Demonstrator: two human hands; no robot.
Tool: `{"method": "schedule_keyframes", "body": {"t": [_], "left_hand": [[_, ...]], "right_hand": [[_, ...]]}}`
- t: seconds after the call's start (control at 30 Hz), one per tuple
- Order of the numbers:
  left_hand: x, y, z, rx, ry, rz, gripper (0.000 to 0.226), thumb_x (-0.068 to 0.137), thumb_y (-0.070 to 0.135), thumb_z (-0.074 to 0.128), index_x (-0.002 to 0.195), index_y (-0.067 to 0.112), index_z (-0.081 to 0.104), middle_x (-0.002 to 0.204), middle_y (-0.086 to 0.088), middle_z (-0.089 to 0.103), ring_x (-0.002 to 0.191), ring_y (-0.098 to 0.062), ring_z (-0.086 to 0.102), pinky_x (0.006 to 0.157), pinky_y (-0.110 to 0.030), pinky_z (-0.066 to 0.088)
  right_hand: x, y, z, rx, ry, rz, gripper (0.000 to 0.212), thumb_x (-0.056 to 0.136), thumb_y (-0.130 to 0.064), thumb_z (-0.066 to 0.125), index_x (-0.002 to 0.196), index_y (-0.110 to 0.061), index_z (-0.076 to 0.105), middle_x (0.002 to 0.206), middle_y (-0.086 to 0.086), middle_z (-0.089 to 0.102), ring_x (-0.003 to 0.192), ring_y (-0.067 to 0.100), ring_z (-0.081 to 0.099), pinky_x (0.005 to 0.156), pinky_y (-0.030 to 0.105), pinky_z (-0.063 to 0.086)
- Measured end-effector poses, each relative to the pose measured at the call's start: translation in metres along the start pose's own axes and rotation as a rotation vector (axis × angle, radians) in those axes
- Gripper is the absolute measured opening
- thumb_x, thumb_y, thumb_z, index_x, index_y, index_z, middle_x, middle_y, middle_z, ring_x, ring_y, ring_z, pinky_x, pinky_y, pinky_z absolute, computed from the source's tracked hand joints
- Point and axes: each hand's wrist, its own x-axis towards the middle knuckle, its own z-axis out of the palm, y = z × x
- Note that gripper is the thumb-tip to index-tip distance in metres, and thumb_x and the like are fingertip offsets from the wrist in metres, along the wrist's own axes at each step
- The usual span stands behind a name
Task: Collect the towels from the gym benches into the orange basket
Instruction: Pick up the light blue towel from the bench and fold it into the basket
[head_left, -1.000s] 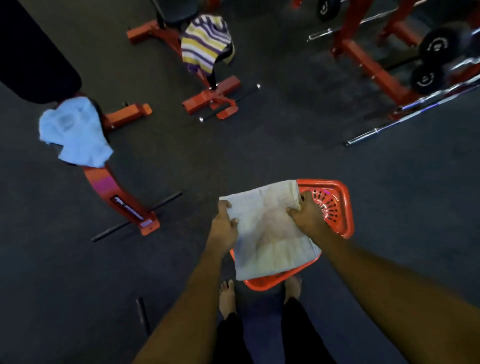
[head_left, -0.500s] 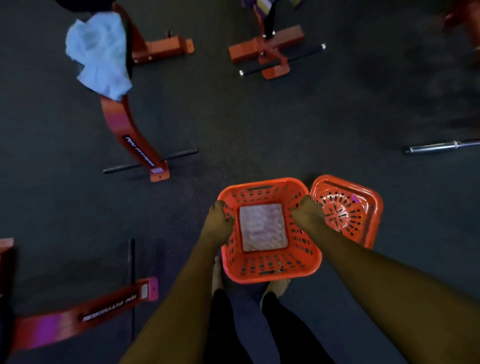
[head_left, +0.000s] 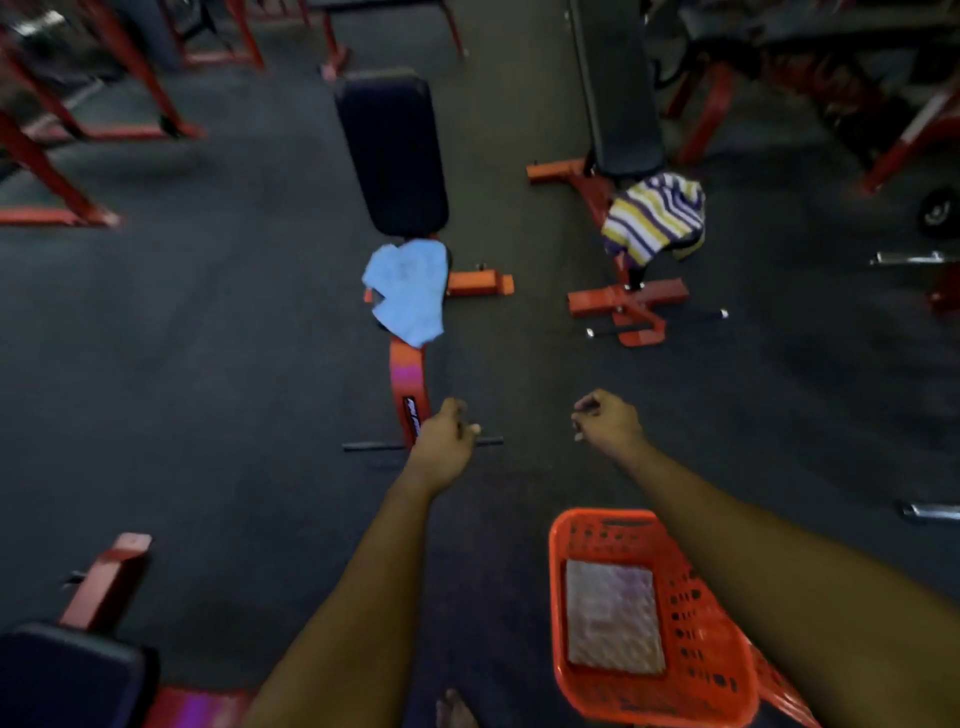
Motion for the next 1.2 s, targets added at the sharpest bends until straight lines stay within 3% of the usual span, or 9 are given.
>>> {"method": "schedule_keyframes", "body": {"t": [0.07, 0.23, 0.43, 0.63, 0.73, 0.83, 0.97, 1.07, 1.2], "left_hand": [[0.002, -0.008, -0.052, 0.011, 0.062, 0.022, 0.031, 0.095, 0.017, 0.054, 0.123, 0.005, 0.049, 0.087, -0.008, 0.06, 0.079, -0.021, 0.057, 0.068, -0.028, 0.044], [0.007, -0.026, -0.144, -0.029, 0.151, 0.048, 0.027, 0.095, 0.021, 0.053, 0.119, 0.012, 0.049, 0.097, -0.014, 0.065, 0.085, -0.026, 0.063, 0.077, -0.038, 0.051], [0.031, -0.049, -0.205, -0.059, 0.2, 0.064, 0.031, 0.096, 0.023, 0.052, 0.124, 0.009, 0.048, 0.102, -0.007, 0.061, 0.088, -0.021, 0.057, 0.076, -0.032, 0.048], [0.097, -0.088, -0.244, -0.027, 0.196, 0.024, 0.033, 0.096, 0.026, 0.052, 0.124, 0.009, 0.048, 0.106, -0.014, 0.064, 0.086, -0.021, 0.059, 0.075, -0.037, 0.05], [0.153, -0.111, -0.257, -0.022, 0.171, -0.004, 0.035, 0.096, 0.028, 0.051, 0.126, 0.011, 0.047, 0.106, -0.012, 0.063, 0.088, -0.019, 0.06, 0.072, -0.031, 0.049], [0.219, -0.132, -0.265, -0.011, 0.15, -0.03, 0.037, 0.096, 0.029, 0.052, 0.128, 0.011, 0.047, 0.104, -0.011, 0.064, 0.088, -0.019, 0.061, 0.067, -0.027, 0.047], [0.32, -0.156, -0.275, 0.017, 0.091, -0.093, 0.035, 0.096, 0.028, 0.052, 0.126, 0.011, 0.048, 0.104, -0.01, 0.065, 0.089, -0.018, 0.061, 0.07, -0.027, 0.045], [0.382, -0.174, -0.279, 0.035, 0.063, -0.144, 0.032, 0.096, 0.025, 0.053, 0.123, 0.008, 0.051, 0.095, -0.008, 0.065, 0.085, -0.019, 0.062, 0.068, -0.026, 0.045], [0.439, -0.197, -0.275, 0.063, -0.019, -0.183, 0.03, 0.097, 0.025, 0.052, 0.122, 0.009, 0.051, 0.089, -0.006, 0.062, 0.075, -0.013, 0.058, 0.062, -0.023, 0.047]], "right_hand": [[-0.005, -0.042, 0.018, 0.018, 0.004, -0.069, 0.008, 0.085, -0.008, 0.065, 0.083, -0.016, 0.063, 0.089, 0.014, 0.073, 0.07, 0.028, 0.072, 0.054, 0.022, 0.05], [-0.005, -0.121, 0.06, -0.014, -0.024, -0.222, 0.021, 0.085, -0.005, 0.064, 0.072, -0.02, 0.058, 0.082, 0.014, 0.069, 0.056, 0.018, 0.064, 0.05, 0.023, 0.049], [0.024, -0.186, 0.105, -0.037, -0.033, -0.284, 0.017, 0.083, -0.006, 0.064, 0.073, -0.019, 0.06, 0.08, 0.015, 0.07, 0.057, 0.024, 0.067, 0.071, 0.044, 0.061], [0.072, -0.234, 0.149, -0.027, -0.042, -0.293, 0.011, 0.083, -0.007, 0.064, 0.077, -0.015, 0.062, 0.078, 0.012, 0.07, 0.061, 0.024, 0.069, 0.074, 0.042, 0.062], [0.117, -0.251, 0.176, -0.029, -0.066, -0.274, 0.004, 0.084, -0.006, 0.065, 0.086, -0.009, 0.066, 0.08, 0.011, 0.069, 0.069, 0.028, 0.071, 0.075, 0.04, 0.061], [0.172, -0.268, 0.202, -0.036, -0.109, -0.246, 0.009, 0.085, -0.007, 0.064, 0.093, -0.005, 0.067, 0.088, 0.011, 0.068, 0.068, 0.024, 0.07, 0.068, 0.032, 0.058], [0.262, -0.291, 0.241, -0.047, -0.164, -0.158, 0.009, 0.083, -0.01, 0.069, 0.091, -0.008, 0.065, 0.088, 0.014, 0.07, 0.063, 0.021, 0.068, 0.069, 0.036, 0.06], [0.311, -0.303, 0.269, -0.1, -0.237, -0.108, 0.015, 0.082, -0.012, 0.072, 0.094, -0.006, 0.066, 0.086, 0.014, 0.071, 0.069, 0.022, 0.07, 0.059, 0.026, 0.053], [0.356, -0.309, 0.304, -0.134, -0.275, -0.043, 0.016, 0.079, -0.015, 0.075, 0.091, -0.012, 0.065, 0.088, 0.011, 0.072, 0.084, 0.026, 0.071, 0.072, 0.032, 0.055]]}}
